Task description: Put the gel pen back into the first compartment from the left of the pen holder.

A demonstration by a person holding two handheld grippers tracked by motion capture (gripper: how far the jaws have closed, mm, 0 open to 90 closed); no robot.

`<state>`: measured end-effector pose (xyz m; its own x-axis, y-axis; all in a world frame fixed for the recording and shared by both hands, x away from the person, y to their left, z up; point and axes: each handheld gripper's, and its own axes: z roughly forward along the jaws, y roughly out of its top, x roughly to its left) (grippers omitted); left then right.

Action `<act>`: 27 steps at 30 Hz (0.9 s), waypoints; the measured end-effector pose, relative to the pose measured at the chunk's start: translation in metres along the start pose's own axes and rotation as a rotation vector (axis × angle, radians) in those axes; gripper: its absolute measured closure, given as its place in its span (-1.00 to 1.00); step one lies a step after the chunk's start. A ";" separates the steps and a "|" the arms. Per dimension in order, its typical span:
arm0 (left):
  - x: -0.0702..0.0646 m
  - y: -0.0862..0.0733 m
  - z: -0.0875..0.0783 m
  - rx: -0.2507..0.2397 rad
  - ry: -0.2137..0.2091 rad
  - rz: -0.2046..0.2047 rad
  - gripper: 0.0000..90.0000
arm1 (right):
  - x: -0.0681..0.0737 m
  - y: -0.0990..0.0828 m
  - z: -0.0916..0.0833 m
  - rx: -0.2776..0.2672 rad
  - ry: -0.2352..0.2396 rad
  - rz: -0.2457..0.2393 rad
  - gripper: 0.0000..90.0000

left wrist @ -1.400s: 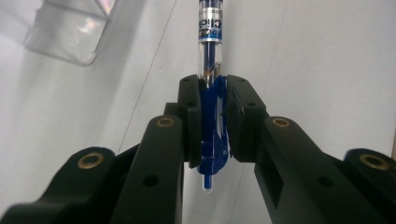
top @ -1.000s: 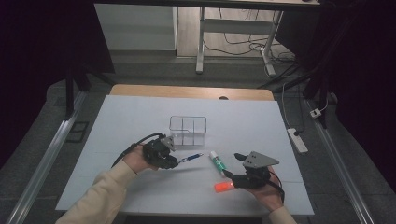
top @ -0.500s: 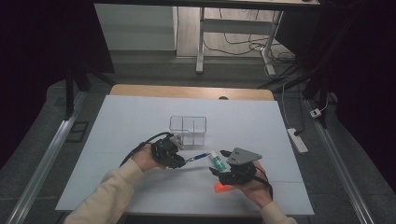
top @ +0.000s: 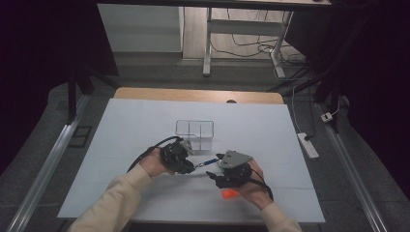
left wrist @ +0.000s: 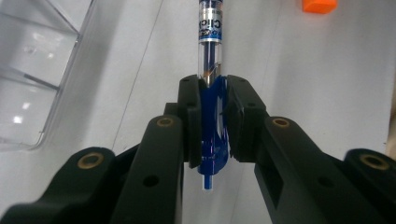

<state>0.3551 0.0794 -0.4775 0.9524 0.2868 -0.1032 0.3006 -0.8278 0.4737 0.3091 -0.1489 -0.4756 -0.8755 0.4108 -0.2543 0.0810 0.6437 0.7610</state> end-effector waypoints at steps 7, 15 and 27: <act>-0.001 0.001 0.002 -0.002 -0.013 -0.003 0.69 | 0.004 0.009 0.014 0.048 -0.010 -0.086 -0.20; -0.003 0.002 0.001 0.002 -0.025 0.010 0.69 | 0.014 0.017 0.026 0.107 0.010 -0.174 -0.10; -0.006 0.004 -0.001 -0.011 -0.056 0.028 0.69 | 0.023 0.014 0.034 0.199 -0.026 -0.376 0.47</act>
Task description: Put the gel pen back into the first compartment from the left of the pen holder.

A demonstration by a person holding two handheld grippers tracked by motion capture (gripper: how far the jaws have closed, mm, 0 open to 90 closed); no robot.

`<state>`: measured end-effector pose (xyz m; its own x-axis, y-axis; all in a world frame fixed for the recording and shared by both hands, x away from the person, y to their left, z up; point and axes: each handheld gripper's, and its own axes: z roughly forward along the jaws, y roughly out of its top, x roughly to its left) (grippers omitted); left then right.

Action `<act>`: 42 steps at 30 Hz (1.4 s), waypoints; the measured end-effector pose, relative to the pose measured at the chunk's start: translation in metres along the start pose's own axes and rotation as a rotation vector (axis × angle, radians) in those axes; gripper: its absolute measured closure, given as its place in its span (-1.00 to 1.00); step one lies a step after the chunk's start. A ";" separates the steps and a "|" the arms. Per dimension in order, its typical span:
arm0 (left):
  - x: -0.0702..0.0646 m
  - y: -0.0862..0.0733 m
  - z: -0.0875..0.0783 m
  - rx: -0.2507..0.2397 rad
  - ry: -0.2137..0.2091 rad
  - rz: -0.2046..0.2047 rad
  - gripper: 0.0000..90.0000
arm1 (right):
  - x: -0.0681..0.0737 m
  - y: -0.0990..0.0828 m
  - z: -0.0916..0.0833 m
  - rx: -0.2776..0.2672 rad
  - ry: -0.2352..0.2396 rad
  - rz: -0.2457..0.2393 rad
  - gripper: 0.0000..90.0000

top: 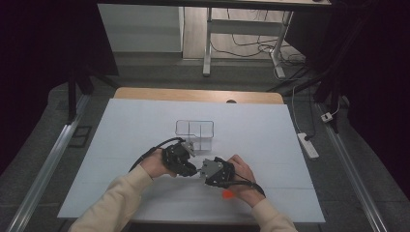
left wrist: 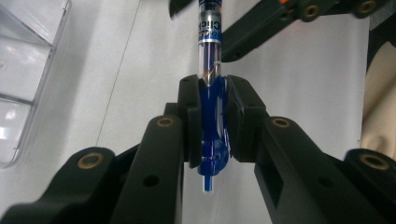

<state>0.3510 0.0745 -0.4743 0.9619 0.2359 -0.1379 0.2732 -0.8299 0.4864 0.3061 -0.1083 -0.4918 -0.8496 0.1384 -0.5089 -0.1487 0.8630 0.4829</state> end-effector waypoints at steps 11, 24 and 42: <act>-0.001 -0.004 -0.016 -0.126 0.040 0.016 0.66 | 0.003 -0.002 0.000 -0.010 -0.007 -0.124 0.76; -0.007 -0.009 -0.021 -0.203 0.185 -0.036 -0.30 | -0.004 -0.007 -0.007 -0.027 -0.027 -0.022 0.76; -0.020 -0.049 -0.034 -0.333 0.317 -0.171 -0.54 | -0.017 -0.017 -0.015 -0.121 0.002 0.148 0.76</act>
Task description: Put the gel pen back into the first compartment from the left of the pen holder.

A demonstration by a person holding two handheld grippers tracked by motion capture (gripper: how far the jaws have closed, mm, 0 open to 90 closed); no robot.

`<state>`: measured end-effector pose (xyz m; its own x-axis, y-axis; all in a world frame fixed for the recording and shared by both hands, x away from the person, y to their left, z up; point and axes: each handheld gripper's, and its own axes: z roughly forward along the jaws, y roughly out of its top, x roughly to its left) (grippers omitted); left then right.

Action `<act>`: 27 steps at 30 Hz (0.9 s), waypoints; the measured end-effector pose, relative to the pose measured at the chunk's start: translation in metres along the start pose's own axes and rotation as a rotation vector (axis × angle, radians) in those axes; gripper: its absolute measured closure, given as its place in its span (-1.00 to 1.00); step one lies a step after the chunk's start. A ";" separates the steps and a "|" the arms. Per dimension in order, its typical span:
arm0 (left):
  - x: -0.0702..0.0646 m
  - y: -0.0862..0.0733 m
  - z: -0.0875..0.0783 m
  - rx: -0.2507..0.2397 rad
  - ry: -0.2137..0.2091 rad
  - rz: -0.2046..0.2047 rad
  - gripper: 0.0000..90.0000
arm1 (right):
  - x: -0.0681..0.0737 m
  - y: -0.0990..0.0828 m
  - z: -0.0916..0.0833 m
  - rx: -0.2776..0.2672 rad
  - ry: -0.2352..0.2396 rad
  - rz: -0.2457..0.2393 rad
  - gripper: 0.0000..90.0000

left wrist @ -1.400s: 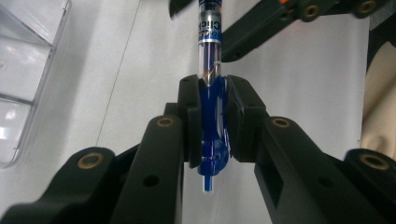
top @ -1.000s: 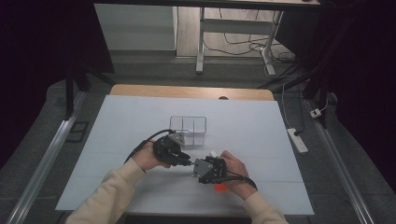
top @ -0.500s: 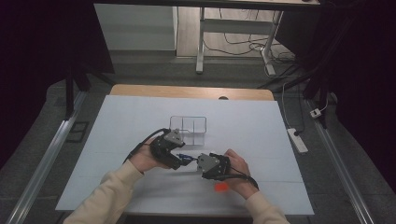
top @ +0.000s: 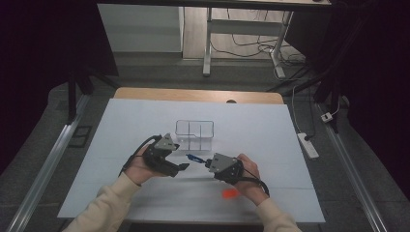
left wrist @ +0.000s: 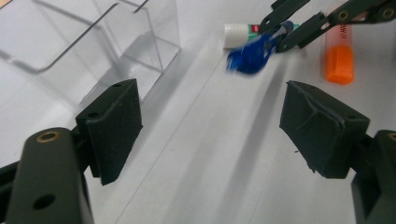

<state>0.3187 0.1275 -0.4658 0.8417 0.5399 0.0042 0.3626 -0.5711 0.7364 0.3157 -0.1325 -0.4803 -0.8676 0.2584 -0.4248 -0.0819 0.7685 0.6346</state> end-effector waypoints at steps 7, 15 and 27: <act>0.003 -0.026 -0.012 -0.014 0.063 -0.040 -0.53 | -0.005 -0.001 -0.004 -0.033 0.012 0.049 0.76; 0.007 -0.051 -0.022 -0.011 0.080 -0.088 -0.51 | -0.009 -0.004 -0.006 -0.049 0.007 0.076 0.76; 0.008 -0.084 -0.038 -0.016 0.122 -0.144 -0.51 | -0.011 -0.005 -0.009 -0.072 -0.005 0.120 0.76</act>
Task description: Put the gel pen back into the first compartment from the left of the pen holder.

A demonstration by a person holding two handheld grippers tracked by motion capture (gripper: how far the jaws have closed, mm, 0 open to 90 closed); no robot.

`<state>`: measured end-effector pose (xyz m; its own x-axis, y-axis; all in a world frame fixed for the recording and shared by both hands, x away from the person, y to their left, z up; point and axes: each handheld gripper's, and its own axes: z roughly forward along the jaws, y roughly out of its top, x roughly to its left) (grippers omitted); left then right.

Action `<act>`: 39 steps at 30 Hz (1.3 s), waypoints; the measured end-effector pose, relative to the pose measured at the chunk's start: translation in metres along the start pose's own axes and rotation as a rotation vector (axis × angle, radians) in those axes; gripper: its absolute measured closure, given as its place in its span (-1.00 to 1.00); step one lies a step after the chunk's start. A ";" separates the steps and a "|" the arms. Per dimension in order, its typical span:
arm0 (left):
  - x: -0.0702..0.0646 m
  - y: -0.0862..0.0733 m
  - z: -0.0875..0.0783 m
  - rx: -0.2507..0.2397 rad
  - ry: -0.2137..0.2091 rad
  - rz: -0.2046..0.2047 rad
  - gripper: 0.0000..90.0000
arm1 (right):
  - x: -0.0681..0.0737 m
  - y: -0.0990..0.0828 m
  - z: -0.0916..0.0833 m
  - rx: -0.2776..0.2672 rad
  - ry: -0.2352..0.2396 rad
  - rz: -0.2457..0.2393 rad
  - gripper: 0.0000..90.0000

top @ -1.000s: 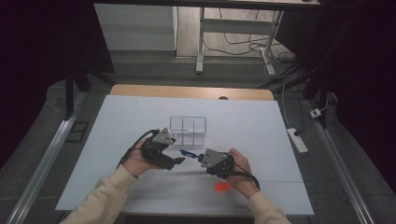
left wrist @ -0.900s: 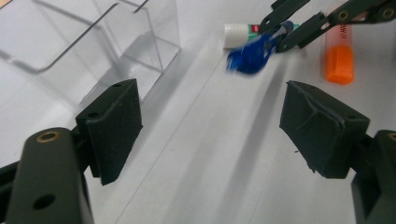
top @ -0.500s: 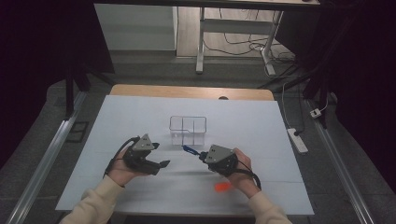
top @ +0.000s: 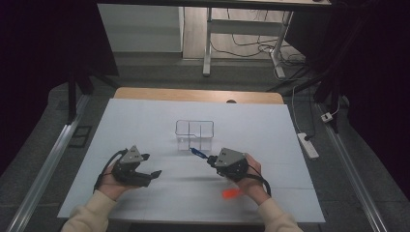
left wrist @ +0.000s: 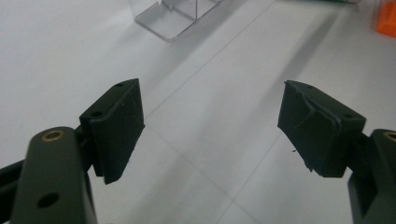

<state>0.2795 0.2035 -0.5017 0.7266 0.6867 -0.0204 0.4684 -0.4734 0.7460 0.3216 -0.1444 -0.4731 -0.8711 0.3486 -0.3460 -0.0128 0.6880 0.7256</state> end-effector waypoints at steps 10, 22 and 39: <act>0.003 -0.014 -0.007 0.010 0.015 -0.017 -0.51 | -0.005 -0.001 -0.003 -0.040 -0.016 0.046 0.76; 0.006 -0.015 -0.003 0.013 0.021 -0.033 -0.52 | -0.011 0.002 -0.007 -0.102 -0.014 0.104 0.76; 0.008 -0.017 -0.001 0.026 0.020 -0.043 -0.52 | -0.019 0.009 -0.006 -0.172 -0.018 0.170 0.76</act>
<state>0.2771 0.2176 -0.5136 0.6957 0.7173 -0.0383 0.5119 -0.4577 0.7269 0.3352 -0.1485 -0.4561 -0.8590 0.4623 -0.2200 0.0482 0.5008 0.8642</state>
